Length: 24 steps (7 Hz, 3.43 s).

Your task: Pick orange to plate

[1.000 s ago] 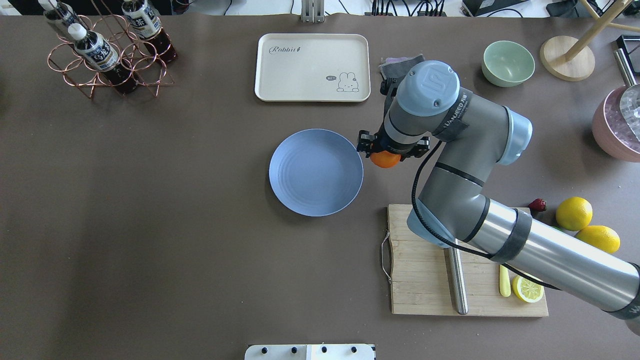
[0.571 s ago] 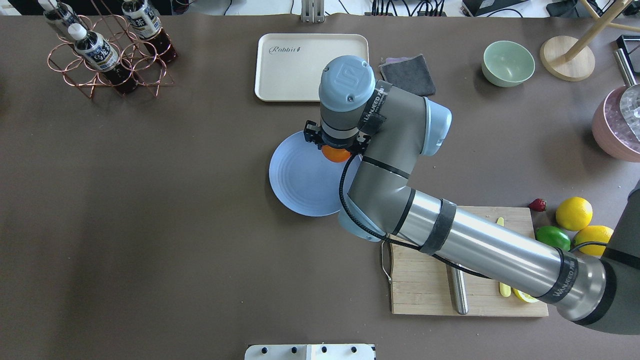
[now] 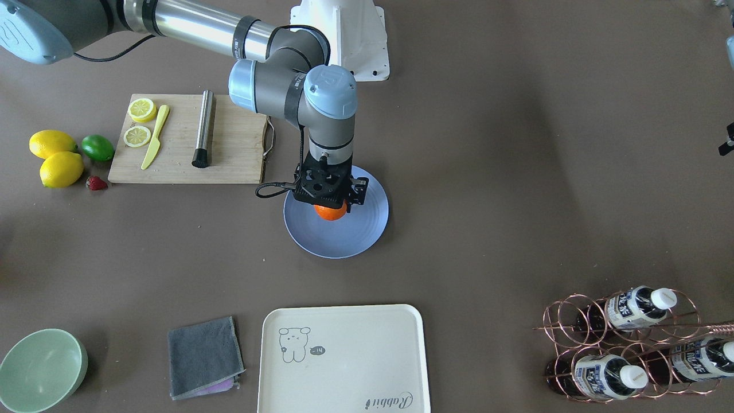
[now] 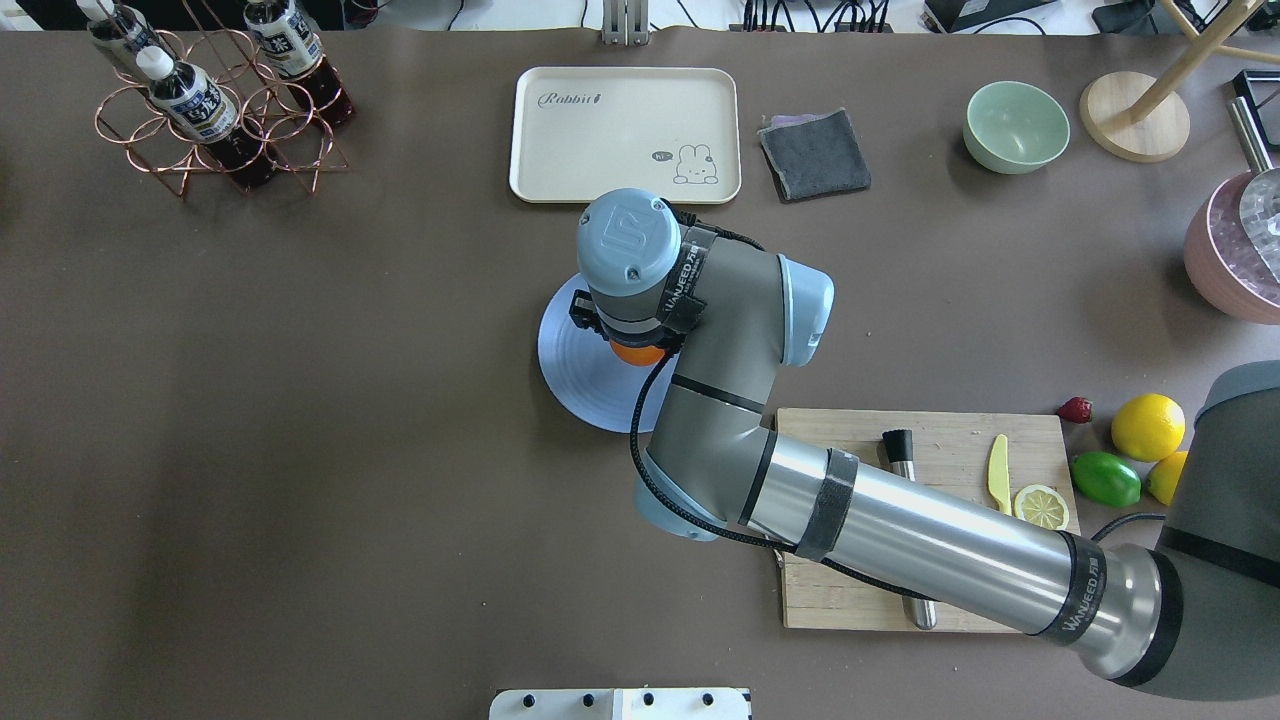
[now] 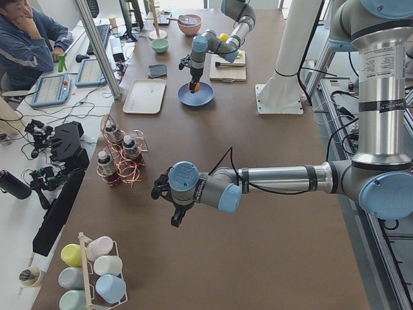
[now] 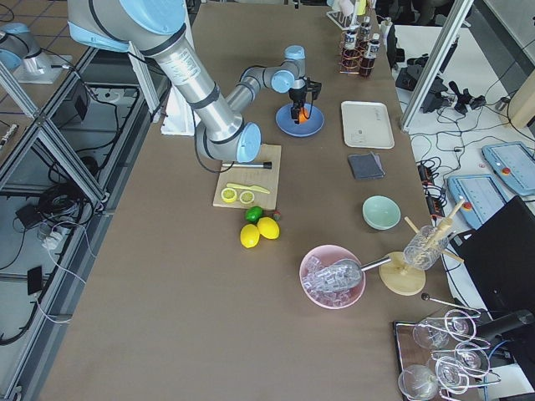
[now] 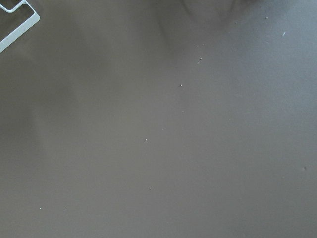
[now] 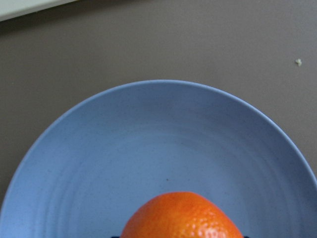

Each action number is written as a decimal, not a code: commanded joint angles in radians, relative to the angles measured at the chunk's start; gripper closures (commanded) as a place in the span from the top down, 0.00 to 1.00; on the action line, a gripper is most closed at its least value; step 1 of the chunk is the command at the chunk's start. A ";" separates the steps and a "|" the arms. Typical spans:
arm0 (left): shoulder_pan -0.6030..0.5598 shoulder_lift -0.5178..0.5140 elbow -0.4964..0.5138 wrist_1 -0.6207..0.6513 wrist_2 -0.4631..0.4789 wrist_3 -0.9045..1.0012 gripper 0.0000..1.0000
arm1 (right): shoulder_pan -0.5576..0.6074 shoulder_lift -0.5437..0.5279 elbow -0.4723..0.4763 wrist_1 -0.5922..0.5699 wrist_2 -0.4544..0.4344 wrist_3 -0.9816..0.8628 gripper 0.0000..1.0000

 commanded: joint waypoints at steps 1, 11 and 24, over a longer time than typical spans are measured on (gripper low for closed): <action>0.000 0.000 0.001 0.000 0.000 0.000 0.98 | -0.015 0.001 -0.008 0.010 -0.014 0.001 0.00; 0.009 -0.010 0.010 0.097 0.008 -0.002 0.98 | 0.207 -0.050 0.166 -0.139 0.204 -0.223 1.00; -0.137 -0.033 -0.080 0.313 0.011 -0.008 0.98 | 1.070 -0.803 0.087 -0.072 0.456 -1.384 1.00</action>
